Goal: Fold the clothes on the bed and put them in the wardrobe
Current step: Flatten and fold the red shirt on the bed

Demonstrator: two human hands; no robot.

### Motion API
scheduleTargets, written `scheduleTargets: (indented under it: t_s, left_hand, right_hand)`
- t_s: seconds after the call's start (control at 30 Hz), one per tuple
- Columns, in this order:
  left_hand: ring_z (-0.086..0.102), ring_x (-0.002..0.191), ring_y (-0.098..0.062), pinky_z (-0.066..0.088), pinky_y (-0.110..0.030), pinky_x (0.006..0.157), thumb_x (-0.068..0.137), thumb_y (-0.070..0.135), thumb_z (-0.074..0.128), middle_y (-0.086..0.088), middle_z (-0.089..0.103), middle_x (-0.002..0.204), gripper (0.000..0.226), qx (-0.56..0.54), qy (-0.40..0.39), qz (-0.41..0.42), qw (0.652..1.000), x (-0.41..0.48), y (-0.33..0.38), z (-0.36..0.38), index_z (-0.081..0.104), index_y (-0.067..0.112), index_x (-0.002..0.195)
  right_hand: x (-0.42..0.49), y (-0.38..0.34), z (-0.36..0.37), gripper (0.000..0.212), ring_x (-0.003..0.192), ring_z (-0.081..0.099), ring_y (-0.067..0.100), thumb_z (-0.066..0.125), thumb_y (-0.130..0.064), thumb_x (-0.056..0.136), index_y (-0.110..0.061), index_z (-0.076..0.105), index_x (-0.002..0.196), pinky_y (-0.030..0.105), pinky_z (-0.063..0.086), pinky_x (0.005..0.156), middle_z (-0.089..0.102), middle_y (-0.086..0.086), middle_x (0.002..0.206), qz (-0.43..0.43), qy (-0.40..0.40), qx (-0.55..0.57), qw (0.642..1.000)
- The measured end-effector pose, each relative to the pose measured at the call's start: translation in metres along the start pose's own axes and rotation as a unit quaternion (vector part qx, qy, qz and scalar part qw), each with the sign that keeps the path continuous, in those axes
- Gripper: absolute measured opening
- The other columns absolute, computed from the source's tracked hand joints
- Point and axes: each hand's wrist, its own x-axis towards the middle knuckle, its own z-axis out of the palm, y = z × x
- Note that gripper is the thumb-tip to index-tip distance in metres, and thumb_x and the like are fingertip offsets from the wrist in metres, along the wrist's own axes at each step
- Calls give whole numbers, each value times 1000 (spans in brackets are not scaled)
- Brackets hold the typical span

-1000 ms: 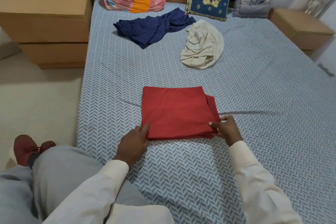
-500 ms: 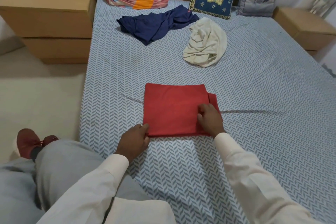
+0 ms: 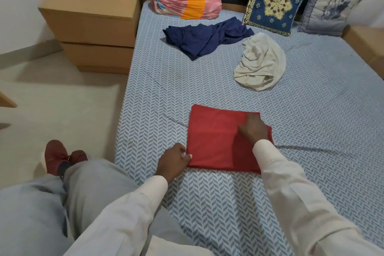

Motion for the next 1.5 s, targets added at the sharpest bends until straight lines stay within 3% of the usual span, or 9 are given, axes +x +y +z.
scheduleTargets:
  t_s: [0.13, 0.23, 0.37, 0.6, 0.83, 0.93, 1.0, 1.17, 1.5]
  left_hand:
    - [61, 83, -12, 45, -27, 68, 85, 45, 64, 7, 64, 90, 23, 19, -28, -9, 999, 2, 1, 5, 58, 26, 98]
    - [57, 73, -12, 45, -29, 65, 85, 47, 64, 7, 59, 77, 24, 32, -34, -4, 999, 2, -6, 6, 54, 27, 76]
    - [57, 66, -10, 46, -28, 63, 82, 49, 66, 9, 59, 70, 28, 10, -51, 1, 999, 4, -13, 4, 53, 29, 67]
    - [61, 72, -11, 46, -26, 64, 79, 46, 69, 10, 61, 73, 22, 26, -53, -4, 998, 10, -16, 7, 56, 30, 71]
    - [49, 53, -9, 37, -26, 53, 79, 54, 67, 10, 49, 55, 41, -3, -52, -14, 999, 9, -14, 4, 48, 25, 56]
    - [45, 49, -10, 36, -27, 53, 83, 54, 64, 9, 45, 51, 48, 0, -49, -16, 999, 8, -10, 3, 45, 22, 53]
    - [50, 55, -10, 40, -26, 56, 83, 49, 65, 10, 49, 56, 41, 8, -44, -25, 999, 9, -9, 4, 47, 25, 55]
    - [56, 60, -10, 48, -28, 62, 83, 47, 67, 10, 54, 61, 37, 5, -46, -37, 998, 8, -9, 3, 50, 27, 58]
    - [55, 58, -9, 49, -29, 62, 85, 35, 66, 11, 56, 66, 26, -89, -34, -22, 995, 3, 0, 0, 47, 29, 67]
  right_hand:
    - [18, -69, 15, 40, 106, 62, 30, 71, -26, 86, -10, 62, 121, 40, 47, 97, 68, 12, 111, -176, -53, 148, 972]
    - [38, -121, 25, 46, 115, 55, 31, 58, -49, 91, -26, 52, 131, 44, 39, 102, 69, 4, 111, -235, -94, 21, 967]
    - [65, -158, 39, 46, 121, 53, 28, 55, -57, 86, -36, 50, 127, 49, 29, 107, 65, 3, 120, -221, -186, -143, 947]
    - [82, -147, 54, 25, 96, 64, 17, 74, -10, 76, -29, 67, 90, 33, 48, 92, 70, 1, 103, -216, -264, 36, 939]
    - [66, -133, 51, 24, 71, 60, 12, 79, -39, 72, -23, 61, 72, 30, 43, 67, 63, -9, 69, -218, -24, 111, 969]
    - [57, -137, 43, 25, 60, 61, 12, 73, -34, 85, -17, 67, 67, 28, 49, 64, 67, -1, 64, -178, -201, 105, 958]
    - [53, -137, 47, 14, 69, 65, 18, 66, -16, 88, -17, 68, 74, 33, 56, 68, 69, 4, 75, -149, -292, 44, 944]
    - [60, -152, 61, 27, 108, 59, 34, 54, -13, 86, -7, 59, 112, 35, 48, 90, 61, 16, 118, -167, -176, -60, 968]
    - [51, -166, 55, 28, 118, 51, 31, 62, -40, 78, -25, 61, 103, 54, 32, 100, 56, 5, 120, -222, -165, -227, 934]
